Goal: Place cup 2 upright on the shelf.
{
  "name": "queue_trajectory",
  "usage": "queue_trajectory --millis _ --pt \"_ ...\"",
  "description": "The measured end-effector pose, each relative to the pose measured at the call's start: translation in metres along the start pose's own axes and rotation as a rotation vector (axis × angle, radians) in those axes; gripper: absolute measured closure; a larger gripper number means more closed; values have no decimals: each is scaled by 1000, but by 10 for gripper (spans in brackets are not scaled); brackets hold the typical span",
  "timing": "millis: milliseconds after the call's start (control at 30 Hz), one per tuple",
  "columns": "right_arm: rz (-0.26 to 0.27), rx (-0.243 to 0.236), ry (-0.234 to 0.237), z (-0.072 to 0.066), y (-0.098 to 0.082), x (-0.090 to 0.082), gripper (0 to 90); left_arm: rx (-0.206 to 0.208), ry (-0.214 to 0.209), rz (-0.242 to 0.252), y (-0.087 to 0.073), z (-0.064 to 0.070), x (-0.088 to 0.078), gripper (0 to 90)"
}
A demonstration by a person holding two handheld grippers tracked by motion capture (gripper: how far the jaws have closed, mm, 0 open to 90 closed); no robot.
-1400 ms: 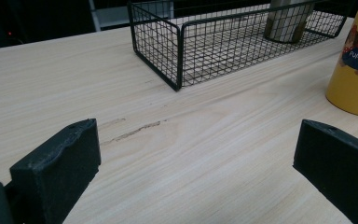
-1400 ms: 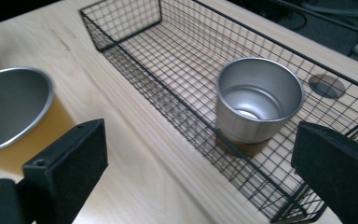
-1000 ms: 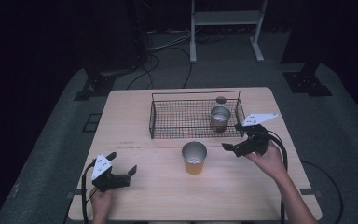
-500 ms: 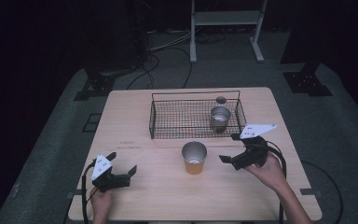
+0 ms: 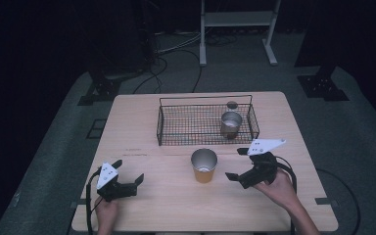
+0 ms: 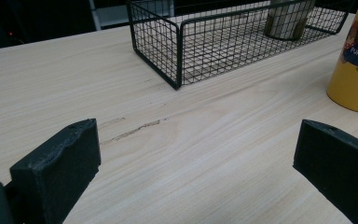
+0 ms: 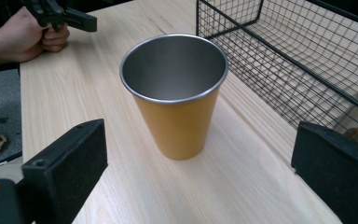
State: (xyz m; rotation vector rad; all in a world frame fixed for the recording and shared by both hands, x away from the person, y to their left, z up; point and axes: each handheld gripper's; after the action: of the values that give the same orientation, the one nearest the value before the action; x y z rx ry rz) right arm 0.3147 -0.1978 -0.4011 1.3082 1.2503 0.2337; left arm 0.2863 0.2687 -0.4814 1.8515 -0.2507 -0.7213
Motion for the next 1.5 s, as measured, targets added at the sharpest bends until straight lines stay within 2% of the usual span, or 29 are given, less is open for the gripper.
queue_trajectory --millis 433,867,1500 --pt "-24 -12 1 -8 -3 19 13 2 0 -2 0 0 0 0" --pt "-22 -3 2 -10 -5 35 13 -1 1 1 0 0 0 0" --pt "-32 -19 -3 -14 -4 59 13 0 1 2 0 0 0 0"
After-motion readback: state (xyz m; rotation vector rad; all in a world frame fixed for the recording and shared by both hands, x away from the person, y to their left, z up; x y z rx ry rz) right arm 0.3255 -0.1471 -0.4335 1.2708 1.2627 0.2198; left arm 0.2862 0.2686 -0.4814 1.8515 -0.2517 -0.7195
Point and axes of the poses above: each handheld gripper's, and its own axes: x roughly forward along the jaws, y roughly out of its top, z roughly to its right, and after that the axes turned 12 degrees about x, right-handed
